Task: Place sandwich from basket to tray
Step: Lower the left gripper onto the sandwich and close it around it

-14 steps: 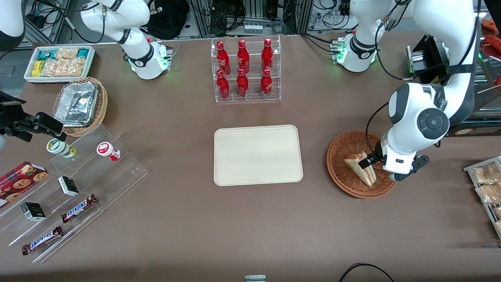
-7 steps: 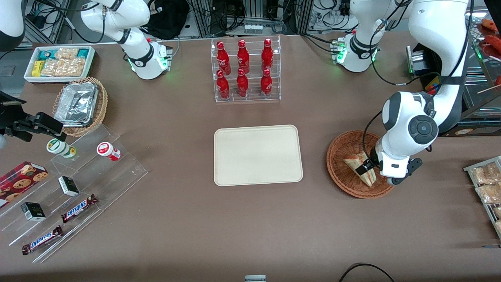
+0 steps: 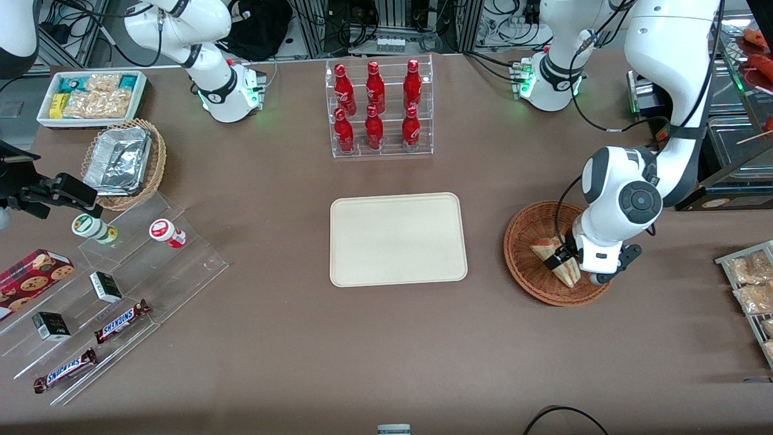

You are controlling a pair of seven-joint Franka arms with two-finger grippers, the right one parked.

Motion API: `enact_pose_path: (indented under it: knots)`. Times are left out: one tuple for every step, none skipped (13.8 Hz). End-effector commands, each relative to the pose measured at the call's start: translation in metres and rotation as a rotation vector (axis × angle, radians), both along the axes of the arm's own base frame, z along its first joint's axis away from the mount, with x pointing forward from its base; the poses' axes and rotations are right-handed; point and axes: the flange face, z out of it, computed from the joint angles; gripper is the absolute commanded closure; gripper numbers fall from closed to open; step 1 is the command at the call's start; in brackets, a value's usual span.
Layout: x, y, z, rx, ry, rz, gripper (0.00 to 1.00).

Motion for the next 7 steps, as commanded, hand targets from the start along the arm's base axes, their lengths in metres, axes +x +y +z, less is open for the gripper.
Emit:
enact_pose_path:
  knots:
    - [-0.007,-0.006,-0.012,0.0,-0.006,0.008,0.0]
    - [-0.008,-0.006,-0.016,-0.001,-0.007,0.008,0.0]
    - [-0.01,-0.006,-0.02,-0.001,-0.009,0.008,0.0]
    - [-0.013,-0.005,-0.024,-0.002,-0.01,0.008,0.0]
    - [-0.014,-0.005,-0.026,-0.003,-0.014,0.008,0.03]
    - [-0.014,-0.005,-0.029,-0.002,-0.01,0.009,0.25]
    - [-0.014,-0.005,-0.03,-0.002,-0.008,0.014,0.48]
